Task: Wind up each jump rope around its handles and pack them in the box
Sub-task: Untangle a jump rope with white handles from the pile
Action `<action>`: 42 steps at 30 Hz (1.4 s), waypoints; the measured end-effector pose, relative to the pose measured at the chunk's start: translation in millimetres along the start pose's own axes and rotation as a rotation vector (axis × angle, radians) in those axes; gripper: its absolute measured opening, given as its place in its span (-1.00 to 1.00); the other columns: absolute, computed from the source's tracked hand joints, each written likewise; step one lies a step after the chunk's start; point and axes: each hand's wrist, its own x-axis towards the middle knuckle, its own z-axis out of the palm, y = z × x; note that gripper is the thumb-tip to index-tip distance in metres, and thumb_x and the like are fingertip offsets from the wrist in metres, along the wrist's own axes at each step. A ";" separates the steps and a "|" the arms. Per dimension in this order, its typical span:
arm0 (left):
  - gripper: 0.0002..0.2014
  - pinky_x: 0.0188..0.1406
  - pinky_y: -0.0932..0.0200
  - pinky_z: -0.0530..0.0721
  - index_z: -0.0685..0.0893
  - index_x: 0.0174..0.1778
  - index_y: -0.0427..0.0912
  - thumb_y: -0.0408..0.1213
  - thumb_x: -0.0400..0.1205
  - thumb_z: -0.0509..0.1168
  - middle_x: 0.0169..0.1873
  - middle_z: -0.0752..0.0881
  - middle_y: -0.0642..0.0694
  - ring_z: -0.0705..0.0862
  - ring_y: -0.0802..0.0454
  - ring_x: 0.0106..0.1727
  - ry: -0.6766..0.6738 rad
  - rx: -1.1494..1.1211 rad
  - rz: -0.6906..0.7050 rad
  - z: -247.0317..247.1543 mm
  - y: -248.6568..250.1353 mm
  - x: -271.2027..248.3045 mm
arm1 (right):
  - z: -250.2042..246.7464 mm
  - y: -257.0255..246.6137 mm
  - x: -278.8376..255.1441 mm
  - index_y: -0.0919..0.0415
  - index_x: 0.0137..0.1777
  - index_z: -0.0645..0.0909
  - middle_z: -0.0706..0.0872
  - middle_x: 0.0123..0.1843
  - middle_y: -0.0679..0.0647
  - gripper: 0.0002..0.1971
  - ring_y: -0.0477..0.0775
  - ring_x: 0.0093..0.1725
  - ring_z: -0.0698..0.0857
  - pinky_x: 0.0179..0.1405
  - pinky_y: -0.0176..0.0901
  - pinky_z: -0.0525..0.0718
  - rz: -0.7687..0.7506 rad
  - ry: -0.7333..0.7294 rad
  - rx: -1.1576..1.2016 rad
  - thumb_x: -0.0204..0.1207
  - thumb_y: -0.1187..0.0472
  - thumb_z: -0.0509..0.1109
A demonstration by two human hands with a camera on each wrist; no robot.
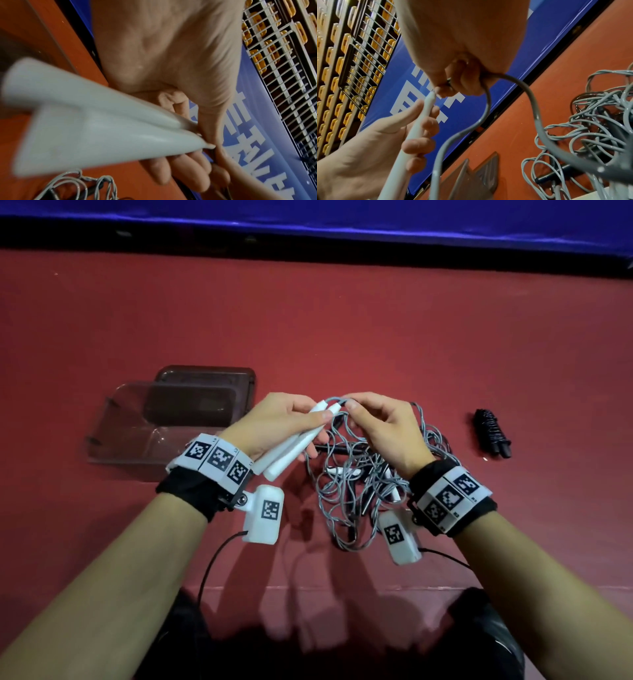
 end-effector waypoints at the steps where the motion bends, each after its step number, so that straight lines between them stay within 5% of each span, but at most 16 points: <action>1: -0.79 -0.38 0.09 0.77 0.75 0.11 -0.21 -0.13 0.72 0.42 -0.18 0.85 -0.23 0.76 -0.10 -0.37 -0.010 -0.004 -0.006 3.4 -0.7 0.2 | 0.3 0.9 0.1 0.22 0.12 0.81 0.68 -0.34 -0.02 -0.84 -0.11 -0.33 0.57 -0.26 -0.26 0.54 -0.005 0.026 0.006 0.71 0.23 0.41; 7: -0.79 -0.04 -0.17 0.79 0.70 0.29 -0.26 -0.30 0.80 0.28 -0.03 0.85 -0.23 0.77 -0.10 -0.25 -0.103 -0.022 -0.027 6.0 -0.4 3.3 | -3.7 2.3 -1.4 0.18 0.13 0.84 0.89 0.00 -0.05 -0.86 -0.18 -0.03 0.78 0.03 -0.29 0.68 -0.025 0.158 0.027 0.66 0.21 0.49; 12: -0.77 -0.21 -0.04 0.79 0.69 0.34 -0.07 -0.16 0.79 0.31 -0.13 0.85 -0.25 0.77 -0.13 -0.31 -0.071 -0.021 -0.024 7.3 -2.2 -0.6 | -8.0 8.4 -1.4 -0.05 0.24 0.80 0.65 -0.23 -0.01 -0.80 -0.07 -0.21 0.61 -0.14 -0.20 0.57 -0.063 0.050 -0.096 0.65 0.14 0.50; 15: -0.74 -0.38 0.09 0.70 0.69 0.38 -0.02 -0.12 0.78 0.32 -0.23 0.79 -0.17 0.68 -0.06 -0.41 -0.058 -0.050 -0.020 12.4 -4.0 -0.7 | -10.8 11.7 0.8 0.01 0.28 0.79 0.57 -0.25 0.07 -0.76 -0.04 -0.24 0.54 -0.19 -0.19 0.51 -0.101 0.063 -0.141 0.64 0.14 0.51; 18: -0.74 -0.48 0.15 0.62 0.67 0.34 -0.20 -0.16 0.83 0.23 -0.23 0.70 -0.14 0.60 0.01 -0.44 -0.073 -0.056 -0.044 15.7 -3.7 1.4 | -9.6 11.6 -0.2 0.02 0.19 0.84 0.68 -0.23 0.23 -0.80 -0.03 -0.23 0.58 -0.19 -0.04 0.55 -0.107 0.185 -0.112 0.59 0.13 0.57; 21: -0.67 -0.43 0.10 0.68 0.60 0.32 -0.46 -0.23 0.82 0.22 -0.09 0.60 -0.31 0.60 -0.02 -0.35 -0.123 -0.079 -0.085 13.0 -4.2 3.3 | -9.3 9.3 -1.3 -0.02 0.08 0.85 0.84 -0.10 0.07 -0.89 -0.07 -0.15 0.74 -0.06 -0.05 0.70 -0.095 0.254 -0.084 0.58 0.11 0.57; 25: -0.74 -0.32 0.02 0.76 0.69 0.31 -0.33 -0.27 0.81 0.24 -0.18 0.78 -0.11 0.68 0.01 -0.32 -0.136 -0.081 -0.111 14.9 -3.5 1.7 | -12.2 8.5 -3.7 0.01 0.00 0.86 0.87 -0.05 -0.08 -0.93 -0.06 0.01 0.83 0.11 -0.01 0.77 -0.071 0.236 -0.120 0.57 0.10 0.58; 29: -0.79 -0.19 -0.03 0.76 0.68 0.32 -0.20 -0.30 0.81 0.25 -0.11 0.83 -0.08 0.72 -0.01 -0.26 -0.160 -0.086 -0.059 14.5 -3.8 -1.8 | -14.6 7.4 -6.8 0.19 0.01 0.80 0.82 -0.26 -0.02 -0.88 -0.08 -0.25 0.75 -0.16 -0.21 0.70 -0.046 0.222 -0.020 0.56 0.17 0.59; 32: -0.82 -0.29 0.09 0.73 0.66 0.30 -0.16 -0.32 0.81 0.24 -0.08 0.82 -0.10 0.69 0.01 -0.30 -0.199 -0.157 0.022 17.1 0.2 -4.2 | -15.1 7.1 -6.8 0.28 -0.07 0.64 0.65 -0.40 0.13 -0.82 -0.01 -0.43 0.58 -0.39 -0.21 0.56 -0.005 0.267 0.128 0.59 0.19 0.56; 34: -0.82 -0.41 0.17 0.68 0.62 0.31 -0.19 -0.32 0.81 0.23 -0.12 0.80 -0.11 0.64 0.03 -0.36 -0.167 -0.250 0.070 24.4 3.1 -4.4 | -12.9 7.8 -4.7 0.27 -0.13 0.63 0.59 -0.38 0.16 -0.83 0.02 -0.44 0.49 -0.45 -0.21 0.50 0.019 0.254 0.230 0.65 0.21 0.49; 37: -0.77 -0.52 0.18 0.61 0.50 0.32 -0.28 -0.31 0.78 0.25 -0.14 0.80 -0.17 0.59 0.01 -0.42 -0.027 -0.465 0.095 28.1 2.4 -0.7 | -11.3 3.9 1.7 0.35 0.07 0.69 0.67 -0.27 0.12 -0.84 -0.08 -0.47 0.35 -0.50 -0.30 0.35 0.082 0.151 0.482 0.64 0.42 0.27; 42: -0.90 -0.57 0.16 0.56 0.43 0.02 -0.18 -0.33 0.75 0.26 -0.09 0.81 -0.22 0.55 -0.02 -0.43 -0.030 -0.576 0.066 23.1 1.6 -1.8 | -16.1 4.7 2.4 0.25 0.28 0.73 0.82 -0.05 0.12 -0.73 -0.01 -0.36 0.45 -0.32 -0.26 0.51 0.044 0.111 0.429 0.70 0.43 0.29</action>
